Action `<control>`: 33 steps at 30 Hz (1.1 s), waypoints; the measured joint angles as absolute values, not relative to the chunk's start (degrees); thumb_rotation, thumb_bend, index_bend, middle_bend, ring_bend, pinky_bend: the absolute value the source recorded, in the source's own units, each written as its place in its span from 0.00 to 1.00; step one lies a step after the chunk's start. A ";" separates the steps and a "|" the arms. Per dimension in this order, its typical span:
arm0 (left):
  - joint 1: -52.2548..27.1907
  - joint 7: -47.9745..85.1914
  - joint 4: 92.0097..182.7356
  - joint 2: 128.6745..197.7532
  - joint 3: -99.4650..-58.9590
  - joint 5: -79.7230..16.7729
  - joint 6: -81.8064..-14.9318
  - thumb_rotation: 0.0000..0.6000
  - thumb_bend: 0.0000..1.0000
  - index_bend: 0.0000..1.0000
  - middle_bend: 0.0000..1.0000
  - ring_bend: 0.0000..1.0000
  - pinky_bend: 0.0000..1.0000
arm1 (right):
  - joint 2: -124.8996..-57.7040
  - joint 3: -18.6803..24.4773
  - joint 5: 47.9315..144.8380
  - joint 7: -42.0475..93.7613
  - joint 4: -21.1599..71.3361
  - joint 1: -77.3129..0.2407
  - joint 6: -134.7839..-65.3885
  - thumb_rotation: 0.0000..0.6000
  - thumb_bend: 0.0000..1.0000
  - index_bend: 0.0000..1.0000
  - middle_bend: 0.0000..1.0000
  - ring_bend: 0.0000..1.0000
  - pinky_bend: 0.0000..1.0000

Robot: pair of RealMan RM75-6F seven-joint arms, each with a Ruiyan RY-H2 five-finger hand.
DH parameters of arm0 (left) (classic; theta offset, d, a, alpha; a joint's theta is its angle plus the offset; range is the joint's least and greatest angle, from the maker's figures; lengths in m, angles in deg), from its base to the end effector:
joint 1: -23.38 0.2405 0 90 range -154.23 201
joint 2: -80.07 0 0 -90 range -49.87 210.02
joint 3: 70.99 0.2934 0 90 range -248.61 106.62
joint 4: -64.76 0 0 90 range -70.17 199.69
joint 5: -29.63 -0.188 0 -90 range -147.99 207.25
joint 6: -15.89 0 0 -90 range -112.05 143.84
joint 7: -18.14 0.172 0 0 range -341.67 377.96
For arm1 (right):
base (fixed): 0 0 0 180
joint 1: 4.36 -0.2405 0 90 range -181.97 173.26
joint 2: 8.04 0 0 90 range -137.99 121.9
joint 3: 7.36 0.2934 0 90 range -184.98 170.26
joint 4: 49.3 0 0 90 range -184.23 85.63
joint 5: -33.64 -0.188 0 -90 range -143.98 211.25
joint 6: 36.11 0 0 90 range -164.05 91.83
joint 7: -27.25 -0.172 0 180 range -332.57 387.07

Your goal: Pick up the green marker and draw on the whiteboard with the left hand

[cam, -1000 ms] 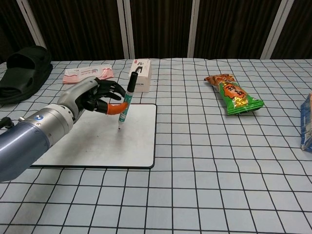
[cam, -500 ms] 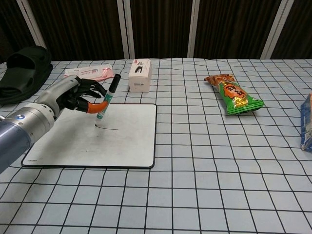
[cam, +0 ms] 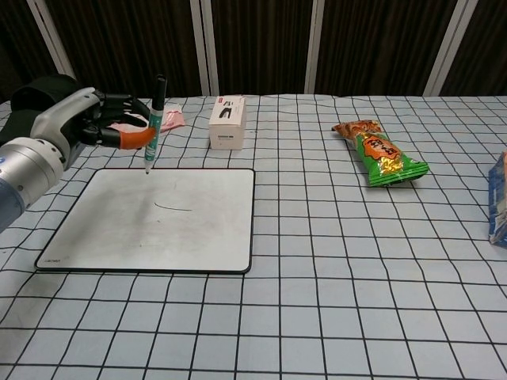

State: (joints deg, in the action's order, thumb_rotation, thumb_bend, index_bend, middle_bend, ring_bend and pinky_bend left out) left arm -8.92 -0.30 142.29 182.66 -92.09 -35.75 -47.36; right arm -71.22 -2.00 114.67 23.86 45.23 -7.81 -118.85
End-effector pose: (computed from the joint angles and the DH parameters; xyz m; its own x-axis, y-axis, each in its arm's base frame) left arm -0.1911 0.3794 -0.0239 -0.4511 0.1731 0.8755 0.8866 -0.0251 0.4618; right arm -0.3466 -0.2088 0.2038 0.3071 -0.0048 0.9517 -0.9474 0.0927 0.3062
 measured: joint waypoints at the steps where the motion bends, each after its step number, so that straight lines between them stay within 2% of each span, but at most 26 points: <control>1: -8.74 -0.22 142.77 182.56 -91.77 -35.66 -47.27 1.00 0.54 0.70 0.27 0.22 0.36 | -71.22 -2.02 114.69 23.89 45.26 -7.81 -118.84 1.00 0.35 0.00 0.00 0.00 0.00; 12: -9.16 2.85 142.92 184.59 -89.97 -34.39 -45.95 1.00 0.54 0.70 0.27 0.22 0.36 | -71.15 -1.98 114.43 23.76 45.22 -7.77 -118.78 1.00 0.35 0.00 0.00 0.00 0.00; 33: -10.32 3.04 139.89 187.82 -90.73 -33.83 -45.67 1.00 0.54 0.70 0.27 0.22 0.36 | -71.15 -2.00 114.54 23.34 45.12 -7.66 -118.97 1.00 0.35 0.00 0.00 0.00 0.00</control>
